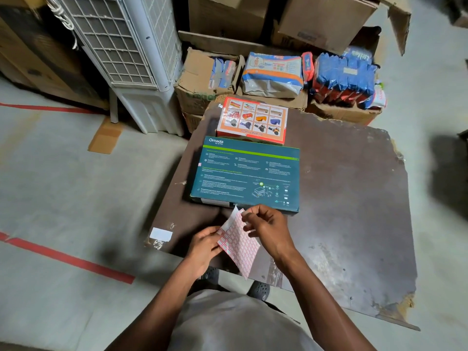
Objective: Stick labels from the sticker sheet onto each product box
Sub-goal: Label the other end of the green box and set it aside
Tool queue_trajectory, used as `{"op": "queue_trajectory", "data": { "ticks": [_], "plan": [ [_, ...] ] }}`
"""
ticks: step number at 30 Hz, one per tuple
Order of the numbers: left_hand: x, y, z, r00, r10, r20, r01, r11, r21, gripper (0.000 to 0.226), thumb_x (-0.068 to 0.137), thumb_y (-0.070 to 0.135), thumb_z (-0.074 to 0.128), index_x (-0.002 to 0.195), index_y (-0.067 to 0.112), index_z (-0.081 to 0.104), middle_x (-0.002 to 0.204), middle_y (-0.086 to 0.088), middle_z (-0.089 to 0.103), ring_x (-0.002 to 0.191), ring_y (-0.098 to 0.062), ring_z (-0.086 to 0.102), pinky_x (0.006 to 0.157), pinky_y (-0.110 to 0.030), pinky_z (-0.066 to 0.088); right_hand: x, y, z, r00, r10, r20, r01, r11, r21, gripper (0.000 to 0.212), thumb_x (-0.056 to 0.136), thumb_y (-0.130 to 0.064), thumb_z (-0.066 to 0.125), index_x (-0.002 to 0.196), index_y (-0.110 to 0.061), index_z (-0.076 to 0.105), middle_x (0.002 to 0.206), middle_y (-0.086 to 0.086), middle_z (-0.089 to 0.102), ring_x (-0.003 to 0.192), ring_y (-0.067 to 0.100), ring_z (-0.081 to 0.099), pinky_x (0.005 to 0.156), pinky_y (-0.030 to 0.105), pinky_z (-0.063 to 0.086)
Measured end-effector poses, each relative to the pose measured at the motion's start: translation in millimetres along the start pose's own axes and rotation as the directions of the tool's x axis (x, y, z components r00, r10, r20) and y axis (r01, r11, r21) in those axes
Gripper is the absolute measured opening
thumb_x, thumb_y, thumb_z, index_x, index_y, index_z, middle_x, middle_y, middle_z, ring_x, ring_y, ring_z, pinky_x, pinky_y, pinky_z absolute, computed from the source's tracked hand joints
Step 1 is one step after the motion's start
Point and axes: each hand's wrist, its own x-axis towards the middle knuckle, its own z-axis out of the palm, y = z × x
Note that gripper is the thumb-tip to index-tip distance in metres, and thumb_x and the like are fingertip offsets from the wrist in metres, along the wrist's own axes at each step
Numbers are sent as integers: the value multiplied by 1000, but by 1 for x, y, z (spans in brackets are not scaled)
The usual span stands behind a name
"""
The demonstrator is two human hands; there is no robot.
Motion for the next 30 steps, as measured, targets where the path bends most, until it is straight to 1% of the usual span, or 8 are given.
{"op": "queue_trajectory", "data": {
  "ticks": [8, 13, 15, 18, 22, 24, 27, 30],
  "plan": [
    [59, -35, -16, 982, 78, -174, -11, 936, 353, 7, 93, 4, 69, 94, 9, 74, 85, -6, 74, 94, -29, 70, 77, -28, 53, 27, 35, -18, 985, 99, -139, -97, 995, 16, 17, 97, -15, 68, 90, 0, 69, 89, 11, 74, 74, 20, 67, 70, 37, 56],
    [67, -26, -23, 955, 209, -209, 12, 680, 733, 56, 86, 17, 78, 138, 6, 60, 133, -14, 65, 124, -30, 61, 107, -36, 45, 49, 47, -38, 969, 121, -215, -110, 992, 66, 18, 97, -21, 70, 90, -5, 68, 89, 13, 74, 75, 19, 66, 70, 34, 54],
    [54, -12, -15, 885, 429, -180, -114, 574, 811, 57, 84, 16, 77, 138, 14, 60, 135, -14, 61, 125, -35, 55, 109, -42, 42, 61, 49, -48, 955, 125, -268, -97, 988, 116, 17, 97, -21, 70, 84, -11, 67, 81, 7, 69, 74, 20, 62, 68, 34, 51],
    [35, 14, 2, 661, 747, -68, -380, 412, 828, 44, 82, 7, 76, 123, 19, 68, 121, -4, 63, 112, -25, 51, 102, -44, 42, 81, 54, -65, 924, 119, -362, -53, 981, 188, 20, 96, -26, 72, 78, -20, 64, 81, 3, 68, 76, 19, 59, 73, 36, 49],
    [40, 66, 8, 448, 885, -126, -440, 341, 831, 37, 83, 12, 74, 118, 21, 65, 124, -2, 59, 112, -29, 52, 98, -30, 32, 103, 58, -81, 883, 90, -460, -17, 987, 161, 17, 92, -25, 76, 94, -19, 61, 99, 6, 70, 88, 19, 64, 83, 36, 54],
    [57, 88, 6, 507, 839, -196, -377, 421, 825, 38, 86, 24, 71, 122, 22, 61, 129, -6, 56, 116, -32, 51, 102, -38, 35, 112, 62, -87, 884, 97, -457, -43, 991, 125, 26, 91, -26, 77, 106, -22, 55, 110, 7, 67, 95, 22, 66, 80, 33, 53],
    [91, 109, -6, 764, 593, -253, -175, 568, 804, 68, 82, 64, 66, 136, 25, 53, 138, -8, 57, 122, -31, 55, 108, -49, 42, 125, 72, -95, 899, 174, -402, -148, 984, 95, 55, 89, -33, 78, 128, -24, 41, 122, 13, 61, 106, 30, 66, 90, 40, 53],
    [109, 116, -12, 921, 347, -174, -93, 632, 770, 92, 62, 94, 52, 122, 26, 64, 114, 2, 74, 103, -20, 70, 89, -41, 57, 132, 76, -96, 917, 245, -314, -211, 968, 138, 64, 92, -30, 77, 135, -20, 30, 112, 12, 60, 97, 25, 65, 82, 34, 50]
  ]
}}
